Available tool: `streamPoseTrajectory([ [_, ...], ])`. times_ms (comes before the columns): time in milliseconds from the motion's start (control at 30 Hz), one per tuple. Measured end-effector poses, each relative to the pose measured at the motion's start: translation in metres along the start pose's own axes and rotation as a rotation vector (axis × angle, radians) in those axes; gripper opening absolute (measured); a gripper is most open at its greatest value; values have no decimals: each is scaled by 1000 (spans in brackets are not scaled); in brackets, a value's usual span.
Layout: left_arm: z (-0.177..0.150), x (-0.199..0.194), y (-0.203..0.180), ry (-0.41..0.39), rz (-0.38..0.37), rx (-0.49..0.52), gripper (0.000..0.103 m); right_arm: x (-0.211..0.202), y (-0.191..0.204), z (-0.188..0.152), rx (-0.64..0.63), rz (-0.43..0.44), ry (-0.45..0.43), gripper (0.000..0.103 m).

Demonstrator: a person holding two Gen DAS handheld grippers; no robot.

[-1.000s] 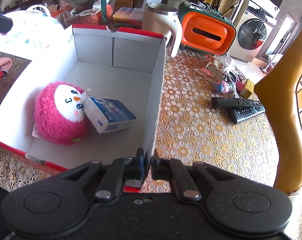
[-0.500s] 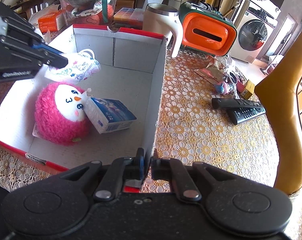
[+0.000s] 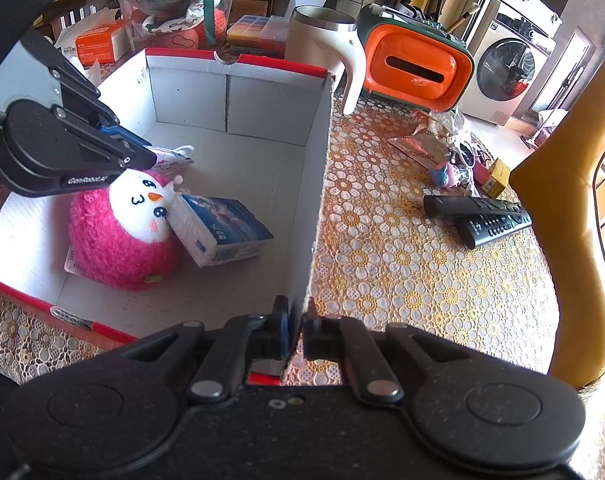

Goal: Organize objects
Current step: 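Carry the face mask into the shoebox and open the left tool, then move the left tool back toward the pink cloth with white cable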

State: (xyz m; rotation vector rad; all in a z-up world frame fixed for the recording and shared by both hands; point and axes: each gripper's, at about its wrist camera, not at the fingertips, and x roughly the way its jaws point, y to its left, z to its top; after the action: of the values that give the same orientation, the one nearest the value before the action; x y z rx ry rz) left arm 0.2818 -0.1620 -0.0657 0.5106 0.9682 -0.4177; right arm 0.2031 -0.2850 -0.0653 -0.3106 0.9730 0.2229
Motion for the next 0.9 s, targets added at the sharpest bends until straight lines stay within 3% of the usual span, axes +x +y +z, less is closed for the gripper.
streamPoseTrajectory([
  [267, -3, -2, 2, 2, 11, -8, 5, 1, 0, -1, 1, 0, 0, 6],
  [533, -11, -23, 16, -24, -14, -60, 16, 1, -1, -1, 0, 0, 1, 6],
  [767, -19, -56, 29, -102, -64, -119, 52, 0, -1, -2, -4, -1, 3, 6],
  [900, -29, -81, 36, -151, -107, -153, 53, 0, 0, -2, -5, -3, 4, 6],
])
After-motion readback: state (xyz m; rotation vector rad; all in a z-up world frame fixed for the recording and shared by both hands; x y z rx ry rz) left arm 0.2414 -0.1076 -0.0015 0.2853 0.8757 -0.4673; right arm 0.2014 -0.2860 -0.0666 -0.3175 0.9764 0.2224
